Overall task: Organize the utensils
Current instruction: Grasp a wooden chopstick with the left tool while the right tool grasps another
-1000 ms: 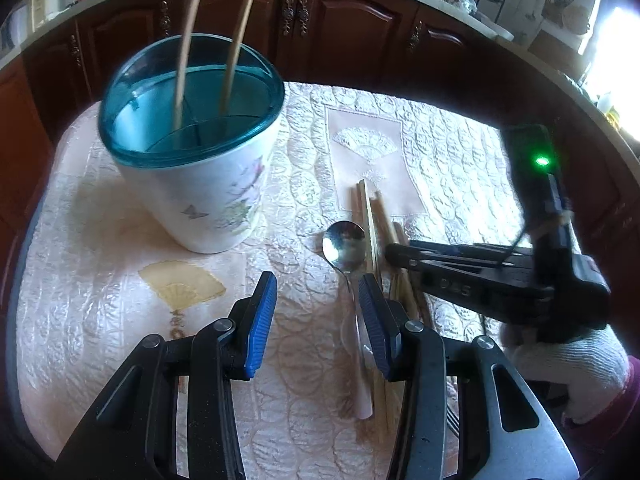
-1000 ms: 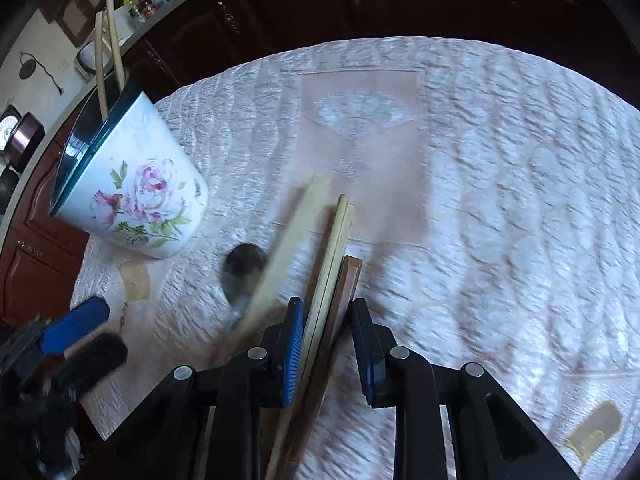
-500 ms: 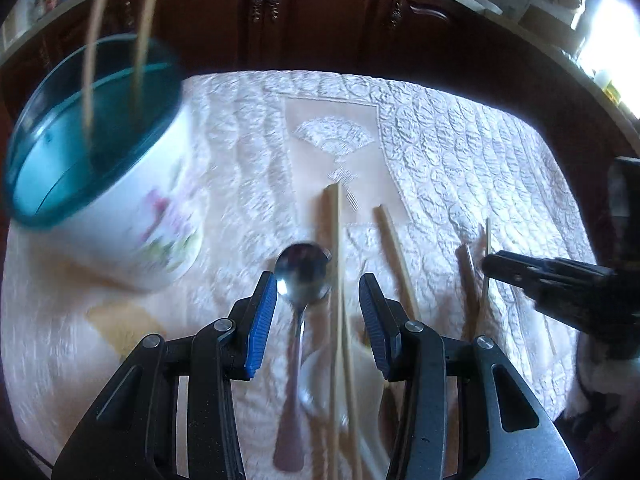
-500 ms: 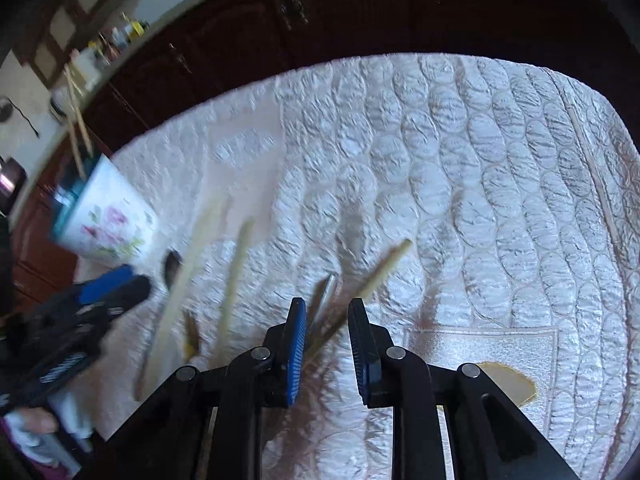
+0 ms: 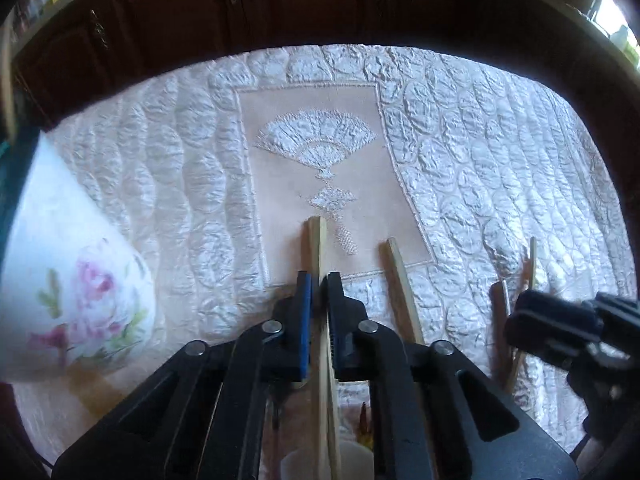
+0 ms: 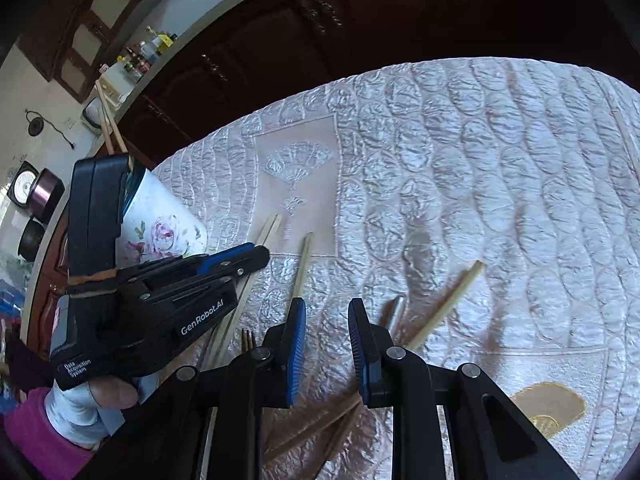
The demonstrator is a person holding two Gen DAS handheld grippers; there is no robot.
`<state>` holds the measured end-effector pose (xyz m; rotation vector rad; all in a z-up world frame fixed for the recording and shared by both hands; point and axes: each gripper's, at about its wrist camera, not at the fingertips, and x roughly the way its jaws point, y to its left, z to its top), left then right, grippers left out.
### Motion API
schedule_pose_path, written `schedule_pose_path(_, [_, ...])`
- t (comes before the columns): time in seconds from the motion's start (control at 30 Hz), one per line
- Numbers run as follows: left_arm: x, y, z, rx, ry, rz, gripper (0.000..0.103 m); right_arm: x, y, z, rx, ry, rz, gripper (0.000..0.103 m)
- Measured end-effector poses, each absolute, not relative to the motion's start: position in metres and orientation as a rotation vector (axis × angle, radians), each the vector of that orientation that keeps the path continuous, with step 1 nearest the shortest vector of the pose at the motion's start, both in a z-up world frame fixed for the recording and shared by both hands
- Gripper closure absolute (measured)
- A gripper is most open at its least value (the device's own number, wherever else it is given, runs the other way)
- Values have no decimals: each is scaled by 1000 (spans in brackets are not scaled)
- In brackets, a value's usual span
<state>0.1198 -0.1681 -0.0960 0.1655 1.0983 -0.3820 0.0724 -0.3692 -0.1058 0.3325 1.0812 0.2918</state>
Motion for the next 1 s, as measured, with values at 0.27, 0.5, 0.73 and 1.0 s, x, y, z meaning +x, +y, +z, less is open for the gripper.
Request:
schedule_pose_path(0.27, [105, -136, -62, 18, 1068, -452, 97, 100, -349, -113, 325, 1097, 336, 83])
schedule_pose_path(0.5, [81, -101, -27, -48, 1012, -464, 97, 134, -315, -142, 248, 1175, 312, 87])
schedule_pose_path(0.73, [66, -67, -9, -147, 943, -450, 97, 143, -300, -131, 237, 1155, 312, 96])
schedule_pose_path(1.0, [52, -34, 11, -232, 901, -483, 97, 108, -295, -60, 235, 1009, 386, 97])
